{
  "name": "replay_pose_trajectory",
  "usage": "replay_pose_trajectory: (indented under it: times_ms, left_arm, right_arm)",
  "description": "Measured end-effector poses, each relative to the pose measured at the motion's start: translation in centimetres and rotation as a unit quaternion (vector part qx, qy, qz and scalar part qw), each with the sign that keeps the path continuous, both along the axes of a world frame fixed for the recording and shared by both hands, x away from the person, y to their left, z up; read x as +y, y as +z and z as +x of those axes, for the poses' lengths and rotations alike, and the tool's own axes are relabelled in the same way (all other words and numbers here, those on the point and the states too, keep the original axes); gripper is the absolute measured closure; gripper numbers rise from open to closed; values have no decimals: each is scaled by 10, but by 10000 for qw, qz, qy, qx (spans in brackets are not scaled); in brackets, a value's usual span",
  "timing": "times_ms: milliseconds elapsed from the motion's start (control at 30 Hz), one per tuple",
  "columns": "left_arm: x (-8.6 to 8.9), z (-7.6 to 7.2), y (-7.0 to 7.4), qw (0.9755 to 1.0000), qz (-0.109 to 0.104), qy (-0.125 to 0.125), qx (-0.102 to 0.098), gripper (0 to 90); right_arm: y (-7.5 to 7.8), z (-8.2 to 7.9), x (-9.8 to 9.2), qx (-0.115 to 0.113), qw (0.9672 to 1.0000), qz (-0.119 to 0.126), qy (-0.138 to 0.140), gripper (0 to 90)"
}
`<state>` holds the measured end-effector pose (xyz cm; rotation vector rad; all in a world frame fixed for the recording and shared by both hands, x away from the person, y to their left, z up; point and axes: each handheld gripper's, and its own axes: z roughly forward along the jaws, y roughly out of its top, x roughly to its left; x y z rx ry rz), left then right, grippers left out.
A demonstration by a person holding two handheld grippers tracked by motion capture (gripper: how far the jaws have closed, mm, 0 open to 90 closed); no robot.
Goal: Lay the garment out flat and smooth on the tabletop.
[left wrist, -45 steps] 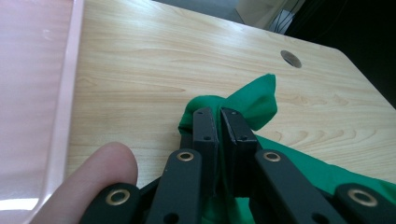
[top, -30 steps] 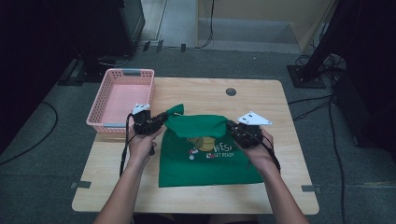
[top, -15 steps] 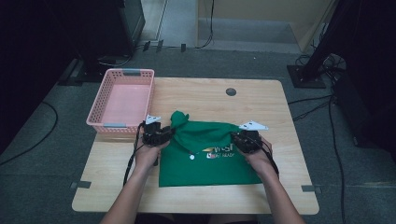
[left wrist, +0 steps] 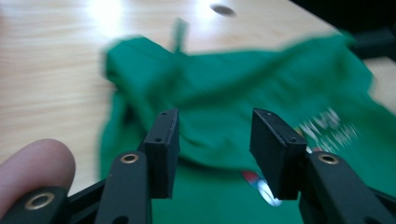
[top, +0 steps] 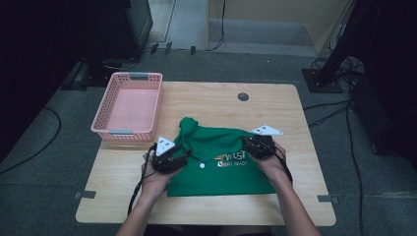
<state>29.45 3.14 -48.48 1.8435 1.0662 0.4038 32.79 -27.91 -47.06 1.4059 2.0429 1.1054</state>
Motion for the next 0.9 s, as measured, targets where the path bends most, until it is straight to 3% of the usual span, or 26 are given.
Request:
replay_pose_trajectory:
  times_ms: [133, 300, 433, 533, 600, 733, 833, 900]
  left_arm:
    - [-20, -4, -11, 9992, 249, -325, 38, 522]
    - [-41, -4, -20, 9970, 671, -382, -77, 473]
    - [-46, 1, -25, 9964, 784, -310, -46, 477]
    - [-46, 4, -27, 9961, 842, -272, -16, 490]
    - [-45, 5, -26, 9961, 834, -271, -4, 496]
    - [-45, 6, -26, 9963, 820, -271, -3, 505]
    - [-44, 8, -27, 9966, 780, -260, 55, 509]
    - [-44, 8, -27, 9966, 770, -259, 99, 515]
  right_arm:
    - [5, 1, -1, 53, 9996, 276, -4, 869]
    - [15, 3, 1, 7, 9990, 435, -46, 864]
    - [11, 7, 0, 46, 9996, 270, -106, 790]
    - [4, 8, -3, 77, 9996, 178, -215, 680]
    - [5, 3, -6, -47, 9991, 177, -373, 619]
    - [16, -11, -10, -513, 9973, 27, -531, 578]
    - [27, -22, -13, -755, 9963, 56, -413, 572]
    - [30, -29, -13, -770, 9969, 151, -108, 593]
